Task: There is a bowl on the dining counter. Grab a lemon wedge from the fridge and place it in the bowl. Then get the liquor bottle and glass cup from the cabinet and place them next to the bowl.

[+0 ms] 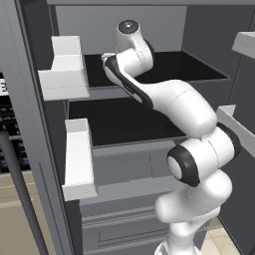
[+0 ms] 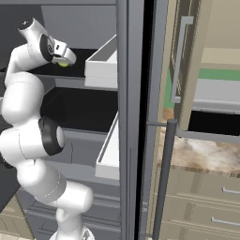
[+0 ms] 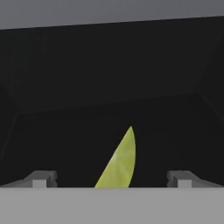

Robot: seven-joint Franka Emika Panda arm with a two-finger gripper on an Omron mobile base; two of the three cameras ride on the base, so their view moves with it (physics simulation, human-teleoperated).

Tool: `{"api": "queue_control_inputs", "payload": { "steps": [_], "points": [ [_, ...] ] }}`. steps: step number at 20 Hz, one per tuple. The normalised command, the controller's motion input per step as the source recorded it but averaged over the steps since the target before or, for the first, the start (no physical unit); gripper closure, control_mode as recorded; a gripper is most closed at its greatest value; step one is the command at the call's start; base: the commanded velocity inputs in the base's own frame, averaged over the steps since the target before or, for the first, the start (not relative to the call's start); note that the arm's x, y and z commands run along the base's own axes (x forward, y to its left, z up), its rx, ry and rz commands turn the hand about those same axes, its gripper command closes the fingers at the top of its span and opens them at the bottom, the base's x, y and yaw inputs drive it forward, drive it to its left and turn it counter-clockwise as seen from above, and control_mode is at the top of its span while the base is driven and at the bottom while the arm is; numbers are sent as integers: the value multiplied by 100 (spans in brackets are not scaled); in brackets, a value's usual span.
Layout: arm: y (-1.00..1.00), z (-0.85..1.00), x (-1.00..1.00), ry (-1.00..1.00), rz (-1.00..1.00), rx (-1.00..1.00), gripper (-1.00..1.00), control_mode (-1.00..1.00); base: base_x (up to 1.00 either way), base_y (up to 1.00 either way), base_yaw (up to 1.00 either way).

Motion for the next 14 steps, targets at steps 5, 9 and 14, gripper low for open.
{"api": "queue_control_inputs", "payload": {
  "steps": [5, 9, 14],
  "points": [
    [0, -20, 13, 0, -3, 0, -100, -100, 0, 0, 0],
    [0, -4, 33, 0, -1, 2, -100, -100, 0, 0, 0],
    [0, -8, 17, 0, -1, 2, -100, -100, 0, 0, 0]
  ]
}}
